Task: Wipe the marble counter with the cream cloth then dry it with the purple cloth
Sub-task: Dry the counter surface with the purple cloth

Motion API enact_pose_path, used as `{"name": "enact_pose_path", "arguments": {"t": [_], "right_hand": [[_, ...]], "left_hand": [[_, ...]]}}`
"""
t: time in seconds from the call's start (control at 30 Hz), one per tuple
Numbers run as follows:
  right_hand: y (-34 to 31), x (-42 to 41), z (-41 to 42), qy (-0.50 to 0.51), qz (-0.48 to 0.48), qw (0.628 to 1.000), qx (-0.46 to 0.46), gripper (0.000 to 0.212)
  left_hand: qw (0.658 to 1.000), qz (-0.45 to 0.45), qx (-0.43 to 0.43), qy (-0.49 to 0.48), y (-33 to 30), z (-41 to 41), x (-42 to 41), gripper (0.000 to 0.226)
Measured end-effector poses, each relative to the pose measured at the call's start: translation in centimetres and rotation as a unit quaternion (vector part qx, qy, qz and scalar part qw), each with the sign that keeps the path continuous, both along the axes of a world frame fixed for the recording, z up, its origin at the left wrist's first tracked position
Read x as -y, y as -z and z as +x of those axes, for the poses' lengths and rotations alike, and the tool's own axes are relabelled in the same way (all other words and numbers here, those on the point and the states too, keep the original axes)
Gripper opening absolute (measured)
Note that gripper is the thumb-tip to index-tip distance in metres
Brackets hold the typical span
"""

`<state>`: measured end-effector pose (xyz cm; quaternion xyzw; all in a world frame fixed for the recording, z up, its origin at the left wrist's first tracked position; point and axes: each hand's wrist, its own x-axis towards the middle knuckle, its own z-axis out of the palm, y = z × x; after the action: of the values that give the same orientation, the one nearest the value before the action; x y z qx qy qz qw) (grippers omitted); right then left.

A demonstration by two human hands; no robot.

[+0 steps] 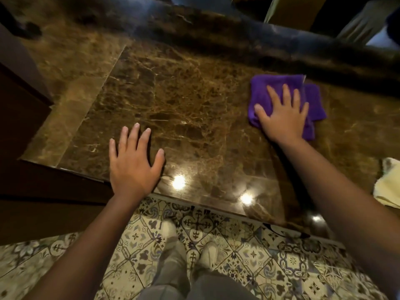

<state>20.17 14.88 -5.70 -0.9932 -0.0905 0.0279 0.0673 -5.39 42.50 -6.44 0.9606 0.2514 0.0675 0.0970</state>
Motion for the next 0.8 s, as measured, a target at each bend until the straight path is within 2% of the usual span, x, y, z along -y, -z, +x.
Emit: {"name": "enact_pose_path", "arguments": {"t": [0.1,0.27,0.4,0.47,0.53,0.67,0.8], "right_hand": [[-0.3,-6.2,2.9,0.002,0.006,1.000,-0.016,0.078],[-0.7,-15.6,-0.3,-0.132,0.015,0.991,-0.028,0.075],[-0.1,-17.1,-6.9,-0.276,0.009,0.961,-0.008,0.070],[0.2,-15.6,-6.8,-0.301,0.016,0.954,-0.007,0.069],[-0.1,-13.2,-3.2,-0.237,0.023,0.971,-0.013,0.069],[-1.1,-5.4,4.8,-0.043,0.011,0.998,-0.042,0.071],[-0.4,3.3,2.8,0.061,0.010,0.998,-0.020,0.072]], "left_hand": [[1.000,-0.002,0.005,0.000,0.0,-0.1,0.0,0.070],[1.000,0.001,0.000,0.003,0.1,-0.1,-0.1,0.070],[1.000,0.009,0.000,0.003,0.2,-0.1,-0.1,0.070],[1.000,0.009,0.000,0.003,0.3,-0.2,-0.1,0.070],[1.000,0.006,-0.004,0.007,0.3,-0.2,-0.2,0.070],[1.000,0.004,-0.002,0.006,0.2,-0.2,-0.1,0.070],[1.000,0.000,0.002,0.006,0.3,-0.2,-0.2,0.069]]}}
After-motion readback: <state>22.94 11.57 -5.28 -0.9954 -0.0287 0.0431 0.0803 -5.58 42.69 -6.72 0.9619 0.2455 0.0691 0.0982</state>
